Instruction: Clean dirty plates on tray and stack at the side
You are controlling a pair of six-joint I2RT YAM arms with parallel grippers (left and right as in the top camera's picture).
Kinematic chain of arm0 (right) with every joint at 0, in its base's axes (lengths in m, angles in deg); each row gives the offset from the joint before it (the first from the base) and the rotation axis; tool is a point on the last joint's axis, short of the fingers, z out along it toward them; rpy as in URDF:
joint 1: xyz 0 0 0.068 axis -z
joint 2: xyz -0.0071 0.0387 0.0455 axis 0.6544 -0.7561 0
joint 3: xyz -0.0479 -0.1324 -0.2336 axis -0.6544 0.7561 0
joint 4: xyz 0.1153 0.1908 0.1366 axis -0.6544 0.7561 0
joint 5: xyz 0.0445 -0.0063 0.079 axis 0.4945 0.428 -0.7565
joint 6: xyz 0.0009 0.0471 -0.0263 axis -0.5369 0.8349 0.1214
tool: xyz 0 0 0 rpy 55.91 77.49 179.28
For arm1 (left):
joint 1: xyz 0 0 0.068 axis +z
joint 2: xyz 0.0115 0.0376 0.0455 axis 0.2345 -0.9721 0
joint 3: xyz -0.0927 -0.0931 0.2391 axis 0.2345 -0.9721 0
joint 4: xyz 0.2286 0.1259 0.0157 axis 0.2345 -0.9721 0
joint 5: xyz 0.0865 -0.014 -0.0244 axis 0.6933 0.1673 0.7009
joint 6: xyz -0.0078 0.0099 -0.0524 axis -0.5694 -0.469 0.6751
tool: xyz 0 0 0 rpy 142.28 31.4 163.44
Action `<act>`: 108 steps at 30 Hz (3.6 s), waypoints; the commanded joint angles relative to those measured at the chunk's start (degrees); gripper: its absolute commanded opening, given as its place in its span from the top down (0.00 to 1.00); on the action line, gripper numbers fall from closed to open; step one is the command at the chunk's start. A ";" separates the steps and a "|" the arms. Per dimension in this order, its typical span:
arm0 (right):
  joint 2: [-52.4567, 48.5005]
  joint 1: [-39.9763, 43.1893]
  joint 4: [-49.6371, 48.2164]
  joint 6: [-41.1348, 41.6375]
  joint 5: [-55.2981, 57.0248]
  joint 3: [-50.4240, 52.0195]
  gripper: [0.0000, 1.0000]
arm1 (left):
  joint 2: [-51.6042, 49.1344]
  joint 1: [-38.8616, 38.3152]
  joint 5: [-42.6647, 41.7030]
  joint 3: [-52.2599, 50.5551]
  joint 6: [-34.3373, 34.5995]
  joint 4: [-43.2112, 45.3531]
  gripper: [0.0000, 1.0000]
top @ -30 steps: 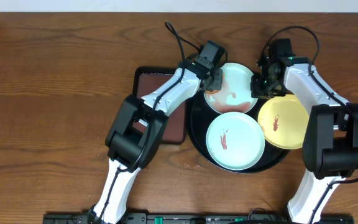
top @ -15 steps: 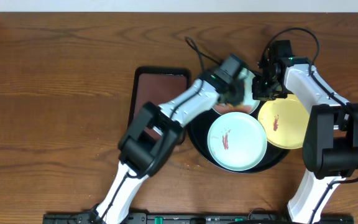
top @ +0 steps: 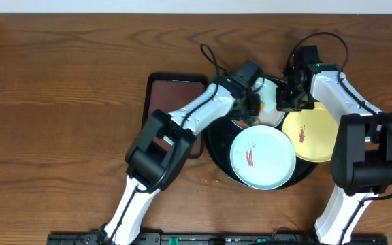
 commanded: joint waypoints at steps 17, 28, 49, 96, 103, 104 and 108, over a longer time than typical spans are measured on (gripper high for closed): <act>0.04 -0.17 -1.01 3.61 1.36 0.24 0.99 | 17.25 7.43 19.65 0.50 -8.55 -11.10 0.93; 0.04 -0.22 -1.68 3.69 1.11 0.24 0.99 | 19.91 18.36 19.65 -5.25 -14.19 -24.11 0.92; -0.31 -0.24 -5.31 0.46 -2.51 0.28 0.65 | 28.41 23.41 12.96 -9.88 -18.84 -21.84 0.25; 9.88 -23.91 -6.67 -5.88 13.35 -15.67 0.95 | 45.94 26.27 13.03 -9.88 -18.84 -26.73 0.16; 4.50 -20.15 5.66 4.02 -14.43 -15.50 0.53 | 45.94 26.27 13.03 -9.88 -18.84 -26.71 0.16; 3.39 -20.02 7.48 5.16 -16.92 -15.47 0.53 | 45.94 26.27 13.03 -9.88 -18.84 -26.71 0.16; -2.21 -20.81 13.79 6.51 -25.27 -14.62 0.50 | 45.94 26.27 13.03 -9.88 -18.84 -26.73 0.16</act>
